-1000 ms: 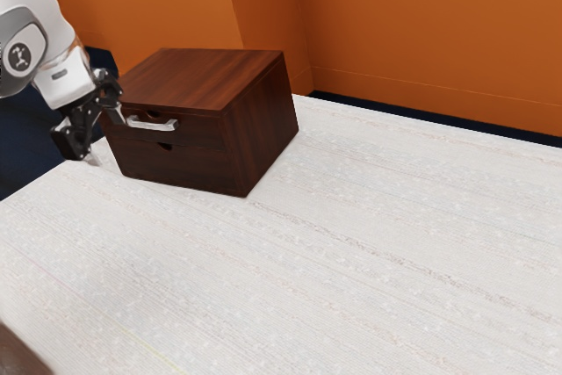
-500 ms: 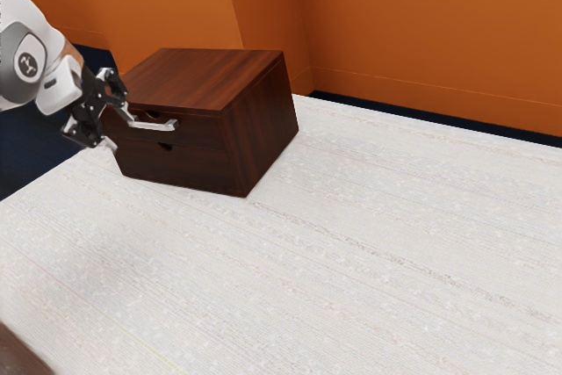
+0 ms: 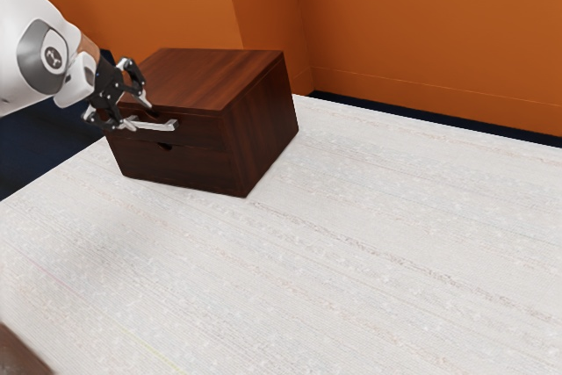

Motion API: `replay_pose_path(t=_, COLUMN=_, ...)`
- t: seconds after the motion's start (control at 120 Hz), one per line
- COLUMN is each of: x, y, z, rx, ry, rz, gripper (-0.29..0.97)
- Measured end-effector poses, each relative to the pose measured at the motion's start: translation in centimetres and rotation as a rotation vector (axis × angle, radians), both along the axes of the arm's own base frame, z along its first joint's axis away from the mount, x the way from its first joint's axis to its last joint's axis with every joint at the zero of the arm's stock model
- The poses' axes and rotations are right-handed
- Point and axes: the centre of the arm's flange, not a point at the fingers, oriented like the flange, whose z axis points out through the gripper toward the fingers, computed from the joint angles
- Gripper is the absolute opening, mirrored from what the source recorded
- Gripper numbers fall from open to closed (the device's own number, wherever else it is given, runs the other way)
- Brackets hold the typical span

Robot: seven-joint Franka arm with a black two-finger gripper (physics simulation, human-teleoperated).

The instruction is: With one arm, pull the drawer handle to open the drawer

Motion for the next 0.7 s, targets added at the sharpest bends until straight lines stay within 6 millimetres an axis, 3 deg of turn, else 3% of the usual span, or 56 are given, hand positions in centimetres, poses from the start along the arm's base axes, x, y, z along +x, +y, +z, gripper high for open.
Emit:
replay_pose_path(t=0.375, x=1.4, y=1.5, z=-2.0, rx=0.022, ry=0.008, rz=-0.07, gripper=0.31)
replay_pose_path(t=0.533, x=1.7, y=2.3, z=-3.8, rx=0.015, ry=0.026, rz=-0.082, gripper=0.3)
replay_pose_path(t=0.7, x=2.0, y=2.5, z=-4.9, rx=0.005, ry=0.032, rz=-0.098, gripper=0.15)
